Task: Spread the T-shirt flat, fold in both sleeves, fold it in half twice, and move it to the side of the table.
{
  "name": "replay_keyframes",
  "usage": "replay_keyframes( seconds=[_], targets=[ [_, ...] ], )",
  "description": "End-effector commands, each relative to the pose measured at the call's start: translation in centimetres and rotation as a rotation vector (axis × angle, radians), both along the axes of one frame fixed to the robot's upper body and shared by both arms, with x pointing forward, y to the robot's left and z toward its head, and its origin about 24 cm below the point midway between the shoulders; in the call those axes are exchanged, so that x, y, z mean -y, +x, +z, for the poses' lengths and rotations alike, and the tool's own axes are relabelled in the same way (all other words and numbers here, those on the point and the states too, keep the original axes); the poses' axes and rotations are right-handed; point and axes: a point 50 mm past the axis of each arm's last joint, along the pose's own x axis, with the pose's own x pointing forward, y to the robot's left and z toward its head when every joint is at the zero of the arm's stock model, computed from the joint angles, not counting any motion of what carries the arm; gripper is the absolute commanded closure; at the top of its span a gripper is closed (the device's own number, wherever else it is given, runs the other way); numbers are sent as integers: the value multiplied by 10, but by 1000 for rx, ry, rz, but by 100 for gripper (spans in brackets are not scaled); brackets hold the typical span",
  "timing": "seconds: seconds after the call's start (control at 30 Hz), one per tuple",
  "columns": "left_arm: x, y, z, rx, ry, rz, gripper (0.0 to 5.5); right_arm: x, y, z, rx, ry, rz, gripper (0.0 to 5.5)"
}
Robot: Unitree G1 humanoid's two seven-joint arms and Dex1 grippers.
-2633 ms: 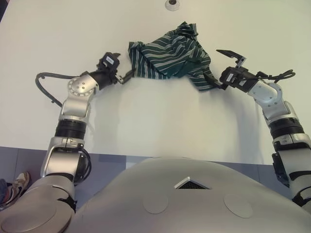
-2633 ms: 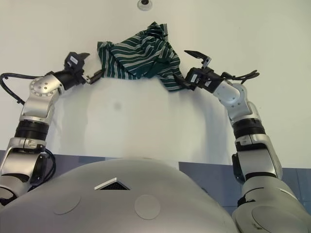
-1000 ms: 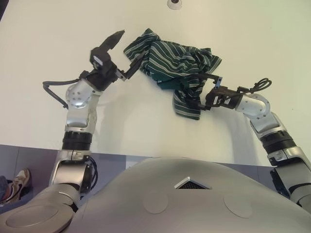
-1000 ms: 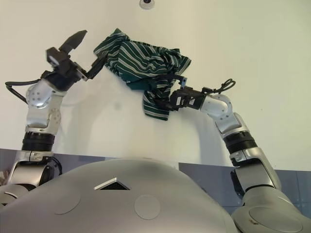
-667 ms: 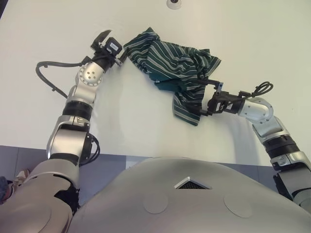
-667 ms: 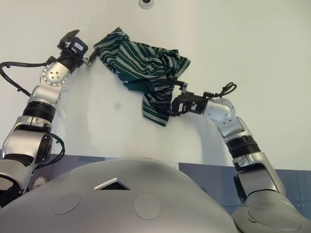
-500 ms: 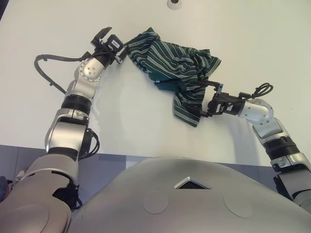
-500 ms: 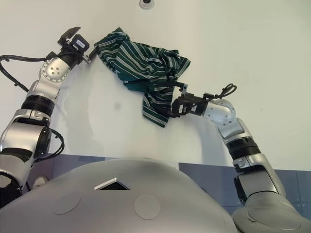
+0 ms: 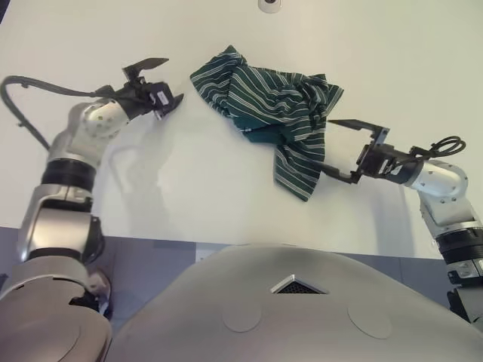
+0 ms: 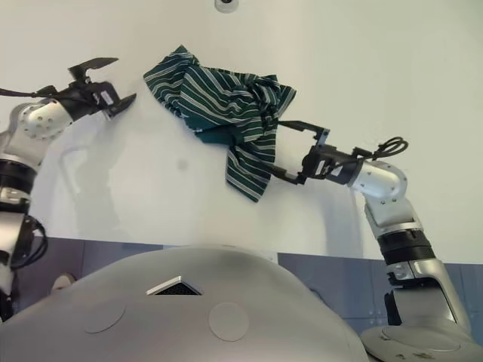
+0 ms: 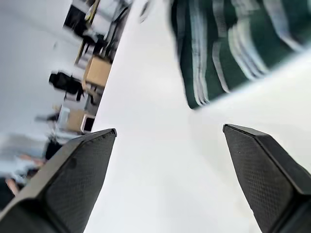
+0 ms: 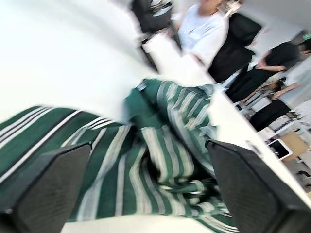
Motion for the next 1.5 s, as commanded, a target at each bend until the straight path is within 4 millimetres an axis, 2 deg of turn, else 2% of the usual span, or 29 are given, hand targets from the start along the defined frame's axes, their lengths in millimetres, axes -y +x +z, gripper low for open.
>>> replay_keyframes(
  seconds=[0.03, 0.1, 0.17, 0.23, 0.37, 0.47, 0.57, 0.67, 0.7, 0.8, 0.93, 1.07, 1.17, 1.23, 1.3, 1.4, 1.5],
  targets=[
    [-16, -41, -15, -137, 222, -215, 145, 16, 11, 2, -8, -3, -70, 113],
    [-4, -43, 4, -88, 73, -266, 145, 14, 12, 4, 3, 37, -77, 113],
    [12, -34, 37, 19, -191, -258, 145, 8, 14, 5, 11, 74, -65, 113],
    [18, -25, 58, 40, -435, -217, 145, 0, 17, 4, 9, 92, -45, 113],
    [21, -11, 73, -25, -684, -167, 145, -10, 17, 2, 3, 102, -13, 113],
    [26, 3, 81, -35, -751, -128, 145, -19, 19, 3, 9, 106, 5, 113],
    [35, 24, 72, -34, -684, -14, 145, -28, 32, 2, 49, 68, -40, 113],
    [46, 39, 52, -59, -556, 66, 145, -36, 39, -13, 50, -80, -26, 113],
    [49, 43, 44, -60, -497, 82, 145, -38, 36, -18, 41, -128, 2, 113],
    [58, 49, 21, -79, -334, 91, 145, -35, 12, -39, -38, -304, 142, 113],
    [69, 41, -5, -149, -213, 9, 145, -29, 0, -43, -79, -355, 192, 113],
    [85, 31, -25, -220, -173, -70, 145, -30, -2, -47, -95, -359, 187, 113],
    [89, 20, -40, -268, -136, -112, 145, -30, -1, -49, -100, -367, 186, 113],
    [86, 9, -53, -308, -63, -163, 145, -30, 0, -50, -101, -371, 180, 113],
    [74, -8, -65, -333, 91, -261, 145, -27, 2, -50, -100, -381, 167, 113],
    [38, -35, -80, -378, 331, -372, 145, -18, 3, -52, -107, -409, 126, 113],
    [2, -54, -83, -411, 428, -356, 145, -3, 1, -57, -134, -460, 68, 113]
  ],
)
